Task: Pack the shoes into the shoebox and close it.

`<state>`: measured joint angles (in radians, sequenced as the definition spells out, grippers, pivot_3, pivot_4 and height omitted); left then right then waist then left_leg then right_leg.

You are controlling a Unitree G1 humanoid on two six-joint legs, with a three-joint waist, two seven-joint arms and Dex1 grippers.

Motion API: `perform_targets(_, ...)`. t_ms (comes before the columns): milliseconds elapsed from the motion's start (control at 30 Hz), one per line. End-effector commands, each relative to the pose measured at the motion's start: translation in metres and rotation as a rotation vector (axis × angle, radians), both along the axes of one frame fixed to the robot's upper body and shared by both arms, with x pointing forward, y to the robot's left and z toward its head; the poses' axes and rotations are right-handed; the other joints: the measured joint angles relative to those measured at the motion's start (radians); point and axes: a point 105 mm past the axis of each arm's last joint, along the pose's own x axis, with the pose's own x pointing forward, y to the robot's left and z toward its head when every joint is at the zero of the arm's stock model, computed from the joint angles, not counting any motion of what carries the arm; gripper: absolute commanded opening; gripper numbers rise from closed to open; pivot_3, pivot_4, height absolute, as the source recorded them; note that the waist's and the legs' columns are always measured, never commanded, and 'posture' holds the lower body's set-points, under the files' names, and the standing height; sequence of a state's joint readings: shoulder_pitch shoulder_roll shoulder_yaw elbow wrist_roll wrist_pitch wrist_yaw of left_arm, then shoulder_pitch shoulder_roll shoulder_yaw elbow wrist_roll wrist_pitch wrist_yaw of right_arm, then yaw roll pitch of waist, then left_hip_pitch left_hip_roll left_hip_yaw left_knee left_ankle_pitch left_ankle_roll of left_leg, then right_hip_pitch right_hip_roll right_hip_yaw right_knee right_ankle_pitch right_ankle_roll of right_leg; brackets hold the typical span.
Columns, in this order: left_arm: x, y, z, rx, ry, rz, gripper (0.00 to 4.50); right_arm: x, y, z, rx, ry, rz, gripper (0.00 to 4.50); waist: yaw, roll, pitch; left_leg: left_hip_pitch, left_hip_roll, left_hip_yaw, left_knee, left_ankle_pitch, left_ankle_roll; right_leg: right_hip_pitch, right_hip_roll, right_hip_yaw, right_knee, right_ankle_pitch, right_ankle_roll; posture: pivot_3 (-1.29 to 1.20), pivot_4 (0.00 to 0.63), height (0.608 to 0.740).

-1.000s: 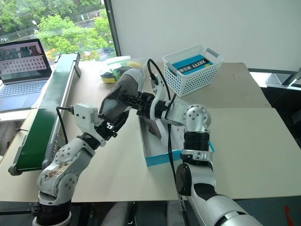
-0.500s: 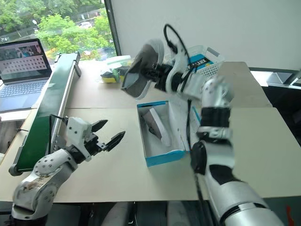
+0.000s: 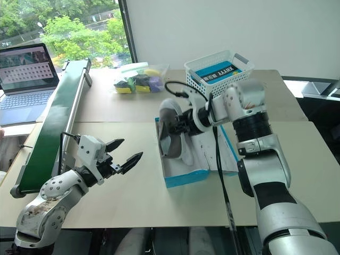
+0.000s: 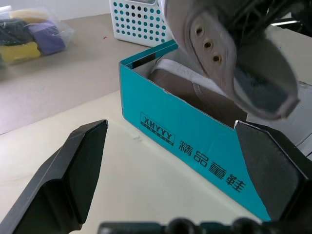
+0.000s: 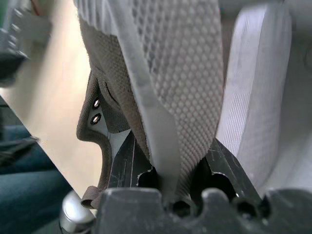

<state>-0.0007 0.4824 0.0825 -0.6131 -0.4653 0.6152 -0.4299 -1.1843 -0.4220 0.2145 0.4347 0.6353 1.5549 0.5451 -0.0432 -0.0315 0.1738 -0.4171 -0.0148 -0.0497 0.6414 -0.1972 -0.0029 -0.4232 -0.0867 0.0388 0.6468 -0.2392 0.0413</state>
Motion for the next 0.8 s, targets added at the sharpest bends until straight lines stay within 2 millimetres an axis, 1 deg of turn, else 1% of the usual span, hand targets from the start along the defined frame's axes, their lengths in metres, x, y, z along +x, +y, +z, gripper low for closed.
perform_targets(33,-0.004,-0.003,0.01,0.003,-0.056,-0.004,4.47,-0.005,0.01,0.012,-0.016,-0.043,0.07,0.71,-0.003,0.0,0.0,0.0,0.0,0.0,0.0,0.0,0.0,0.0,0.0,0.0,0.0,0.0,0.0,0.0,0.15,0.725)
perform_targets(167,-0.004,-0.005,0.011,0.003,-0.059,-0.002,4.47,-0.006,0.013,0.008,-0.06,-0.045,0.1,0.71,0.0,0.0,0.0,0.0,0.0,0.0,0.0,0.0,0.0,0.0,0.0,0.0,0.0,0.0,0.0,0.0,0.15,0.725)
perform_targets(300,-0.005,-0.008,0.008,0.002,-0.053,-0.005,4.47,-0.015,0.023,-0.001,-0.135,-0.032,0.201,0.71,0.001,0.0,0.0,0.0,0.0,0.0,0.0,0.0,0.0,0.0,0.0,0.0,0.0,0.0,0.0,0.0,0.15,0.725)
perform_targets(467,-0.003,-0.01,0.009,-0.004,-0.059,-0.006,4.47,-0.02,0.018,-0.018,-0.219,0.013,0.27,0.71,0.0,0.0,0.0,0.0,0.0,-0.001,0.0,0.0,0.0,0.0,0.0,0.0,0.0,0.0,0.0,0.0,0.15,0.725)
perform_targets(567,-0.002,-0.011,0.009,-0.008,-0.059,-0.004,4.47,-0.02,0.013,-0.033,-0.283,0.031,0.318,0.71,0.001,0.0,0.0,0.0,0.0,-0.001,0.0,0.0,0.0,0.0,0.0,-0.001,0.0,0.0,0.0,0.0,0.15,0.725)
perform_targets(633,-0.001,-0.012,0.008,-0.012,-0.059,-0.005,4.47,-0.017,0.013,-0.039,-0.299,0.039,0.33,0.71,0.001,0.0,0.0,0.0,0.0,-0.001,0.001,0.0,0.0,0.0,0.0,0.0,0.0,0.0,0.0,0.0,0.15,0.725)
perform_targets(700,-0.002,-0.015,0.008,-0.017,-0.058,-0.011,4.47,-0.005,0.011,-0.046,-0.324,0.019,0.313,0.71,0.0,0.0,0.0,0.0,0.0,-0.001,0.001,0.0,0.0,0.0,0.0,0.0,0.0,0.0,0.0,0.0,0.15,0.725)
perform_targets(800,-0.001,-0.017,0.007,-0.025,-0.056,-0.012,4.47,0.006,0.012,-0.056,-0.367,-0.007,0.323,0.71,-0.004,0.0,0.0,0.002,0.0,0.0,0.001,0.0,0.0,0.001,0.0,0.0,0.001,0.0,0.0,0.0,0.15,0.725)
